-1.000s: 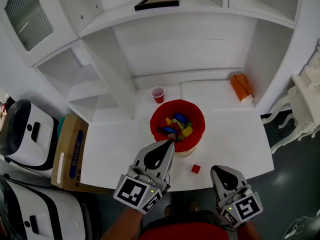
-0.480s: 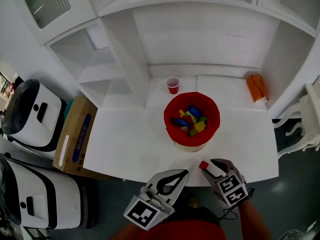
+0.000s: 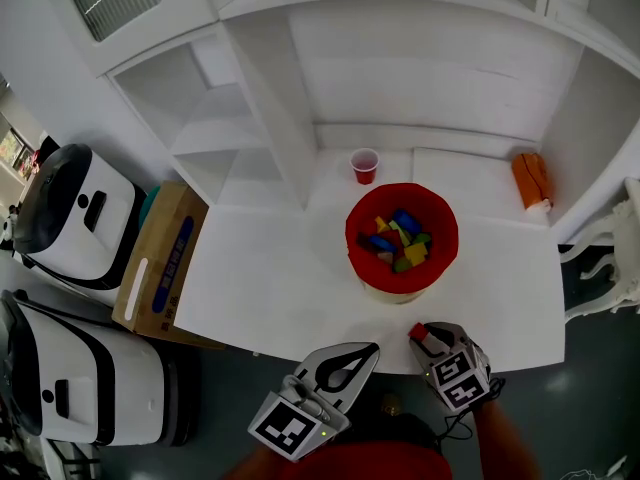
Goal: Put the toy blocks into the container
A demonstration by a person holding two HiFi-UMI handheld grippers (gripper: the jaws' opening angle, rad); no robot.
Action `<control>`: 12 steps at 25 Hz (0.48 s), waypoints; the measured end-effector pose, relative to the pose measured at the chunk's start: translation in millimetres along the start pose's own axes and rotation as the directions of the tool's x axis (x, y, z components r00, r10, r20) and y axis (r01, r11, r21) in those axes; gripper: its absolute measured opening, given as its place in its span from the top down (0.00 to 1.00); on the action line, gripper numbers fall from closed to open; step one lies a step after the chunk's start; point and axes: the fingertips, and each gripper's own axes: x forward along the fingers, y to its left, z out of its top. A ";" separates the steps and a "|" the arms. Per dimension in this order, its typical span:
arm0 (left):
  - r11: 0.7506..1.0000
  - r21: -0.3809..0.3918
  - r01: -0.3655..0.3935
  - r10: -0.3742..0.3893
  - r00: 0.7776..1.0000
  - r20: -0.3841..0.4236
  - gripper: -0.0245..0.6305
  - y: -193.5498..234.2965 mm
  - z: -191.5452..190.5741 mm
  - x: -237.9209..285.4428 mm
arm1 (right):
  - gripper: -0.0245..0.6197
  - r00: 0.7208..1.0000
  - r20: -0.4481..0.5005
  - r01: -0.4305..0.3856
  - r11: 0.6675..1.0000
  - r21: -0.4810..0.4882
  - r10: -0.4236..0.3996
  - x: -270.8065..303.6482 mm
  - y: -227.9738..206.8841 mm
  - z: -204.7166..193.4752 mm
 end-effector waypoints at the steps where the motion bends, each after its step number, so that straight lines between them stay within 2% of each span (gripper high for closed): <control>1: 1.000 0.000 0.000 0.000 1.000 0.003 0.94 0.8 0.3 0.1 | 0.71 0.999 0.036 -0.002 0.999 0.032 0.001 -4.3 0.0 3.4; 3: 1.000 0.003 0.003 -0.003 1.000 0.008 0.94 1.4 1.6 0.3 | 0.71 0.988 0.154 -0.024 0.991 0.133 0.004 -21.0 -0.3 15.2; 4: 1.000 0.005 0.005 -0.005 1.000 0.011 0.94 1.4 2.7 0.5 | 0.71 0.971 0.238 -0.049 0.979 0.195 0.001 -34.2 -0.8 24.7; 5: 1.000 0.007 0.006 -0.007 1.000 0.014 0.94 1.3 4.1 1.0 | 0.71 0.943 0.334 -0.083 0.963 0.256 -0.007 -50.7 -1.4 36.9; 8: 1.000 0.013 0.009 -0.010 0.999 0.031 0.94 1.7 9.9 4.1 | 0.71 0.818 0.571 -0.173 0.918 0.357 -0.067 -106.2 -3.5 80.2; 10: 1.000 0.016 0.012 -0.012 0.999 0.042 0.94 2.4 14.5 7.9 | 0.71 0.759 0.642 -0.172 0.918 0.356 -0.107 -132.7 -6.2 106.4; 12: 1.000 0.017 0.017 -0.018 0.998 0.056 0.94 2.9 20.2 12.1 | 0.71 0.724 0.677 -0.139 0.934 0.330 -0.131 -149.2 -12.1 134.3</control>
